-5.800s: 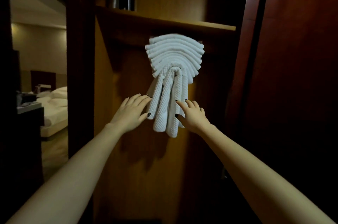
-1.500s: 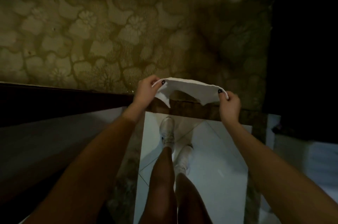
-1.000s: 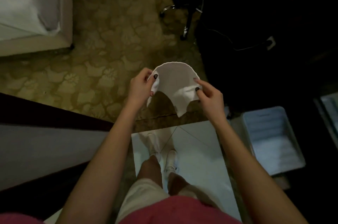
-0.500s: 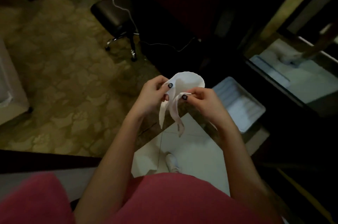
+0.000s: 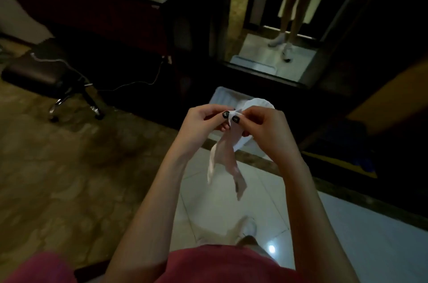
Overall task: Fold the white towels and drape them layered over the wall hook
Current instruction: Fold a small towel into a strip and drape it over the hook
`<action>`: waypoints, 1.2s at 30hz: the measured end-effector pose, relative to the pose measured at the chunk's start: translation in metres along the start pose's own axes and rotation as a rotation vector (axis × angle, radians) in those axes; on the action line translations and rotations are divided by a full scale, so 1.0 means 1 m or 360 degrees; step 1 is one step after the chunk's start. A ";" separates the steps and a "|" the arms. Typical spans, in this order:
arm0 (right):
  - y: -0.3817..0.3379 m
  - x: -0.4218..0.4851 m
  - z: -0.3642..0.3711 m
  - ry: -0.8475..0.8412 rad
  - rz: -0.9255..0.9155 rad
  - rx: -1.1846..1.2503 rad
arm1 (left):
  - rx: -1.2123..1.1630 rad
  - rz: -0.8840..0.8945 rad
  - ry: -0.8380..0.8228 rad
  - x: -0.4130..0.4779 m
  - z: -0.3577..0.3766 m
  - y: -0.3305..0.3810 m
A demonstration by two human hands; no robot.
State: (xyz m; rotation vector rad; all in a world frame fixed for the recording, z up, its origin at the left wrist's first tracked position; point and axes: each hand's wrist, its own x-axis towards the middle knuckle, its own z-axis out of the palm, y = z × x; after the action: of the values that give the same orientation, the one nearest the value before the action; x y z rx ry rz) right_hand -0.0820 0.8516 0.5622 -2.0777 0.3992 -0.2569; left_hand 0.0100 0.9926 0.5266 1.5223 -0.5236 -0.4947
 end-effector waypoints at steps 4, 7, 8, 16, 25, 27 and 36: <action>0.004 -0.025 -0.035 0.0147 0.0087 -0.0056 | -0.0083 0.0059 -0.0198 0.000 0.036 0.017; 0.008 -0.043 -0.061 0.0231 0.0128 -0.0049 | -0.0101 0.0085 -0.0323 0.000 0.068 0.028; 0.010 -0.050 -0.069 0.0257 0.0139 -0.0048 | -0.0102 0.0098 -0.0351 0.000 0.078 0.029; 0.046 -0.108 -0.144 0.0458 0.0229 -0.0203 | 0.0128 0.0343 -0.0503 -0.005 0.179 0.041; 0.139 -0.172 -0.269 0.0562 0.0539 -0.0644 | 0.0019 0.0409 -0.0458 -0.018 0.304 0.047; 0.155 -0.185 -0.291 0.0490 0.0541 -0.0625 | -0.0025 0.0367 -0.0467 -0.017 0.330 0.044; 0.200 -0.246 -0.385 0.0858 0.0340 -0.0003 | -0.0114 0.0404 -0.0514 -0.015 0.462 0.037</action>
State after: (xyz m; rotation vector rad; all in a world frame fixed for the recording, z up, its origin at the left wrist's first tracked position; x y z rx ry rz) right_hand -0.4756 0.5456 0.5813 -1.9273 0.9366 -0.6901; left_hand -0.2818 0.6333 0.5551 1.2907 -0.9274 -0.5575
